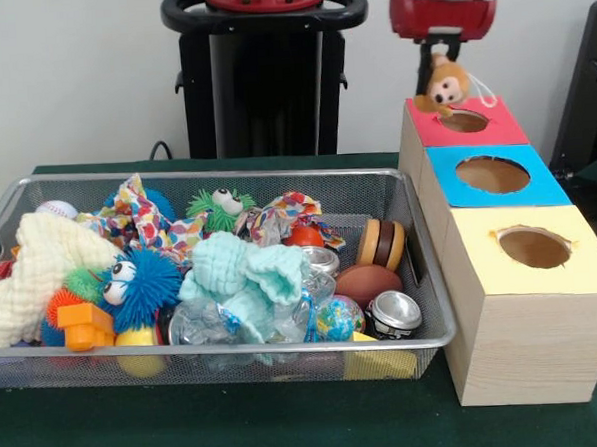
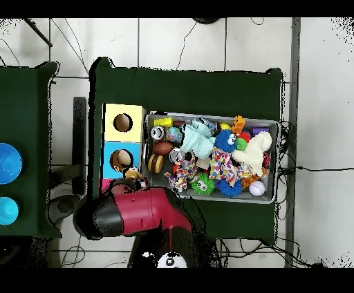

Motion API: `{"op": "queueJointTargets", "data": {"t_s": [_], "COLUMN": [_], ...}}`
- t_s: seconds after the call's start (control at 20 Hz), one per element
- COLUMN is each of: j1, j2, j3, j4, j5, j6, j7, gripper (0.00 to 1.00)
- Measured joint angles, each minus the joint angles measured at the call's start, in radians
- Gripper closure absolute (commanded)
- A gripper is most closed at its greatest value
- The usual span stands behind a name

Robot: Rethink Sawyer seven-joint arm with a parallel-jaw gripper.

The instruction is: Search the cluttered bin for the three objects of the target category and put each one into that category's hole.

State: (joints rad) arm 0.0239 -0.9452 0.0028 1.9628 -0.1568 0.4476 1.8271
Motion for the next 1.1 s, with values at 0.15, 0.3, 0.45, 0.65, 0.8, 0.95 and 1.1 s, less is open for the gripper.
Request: {"op": "queueJointTargets", "data": {"t_s": [0.15, 0.3, 0.45, 0.65, 0.8, 0.95, 1.1], "j1": [0.036, 0.056, 0.074, 0.099, 0.113, 0.126, 0.142], "j2": [0.009, 0.019, 0.037, 0.062, 0.076, 0.087, 0.096], "j3": [-0.014, -0.026, -0.042, -0.073, -0.09, -0.103, -0.115], "j4": [0.0, 0.0, 0.0, 0.002, 0.005, 0.01, 0.015], "j5": [0.019, 0.03, 0.04, 0.054, 0.065, 0.073, 0.082], "j6": [0.001, 0.001, 0.0, -0.013, -0.03, -0.046, -0.059], "j7": [0.003, 0.004, 0.004, 0.004, 0.006, 0.009, 0.013], "gripper": [1.0, 1.0, 1.0, 1.0, 1.0, 1.0, 1.0]}}
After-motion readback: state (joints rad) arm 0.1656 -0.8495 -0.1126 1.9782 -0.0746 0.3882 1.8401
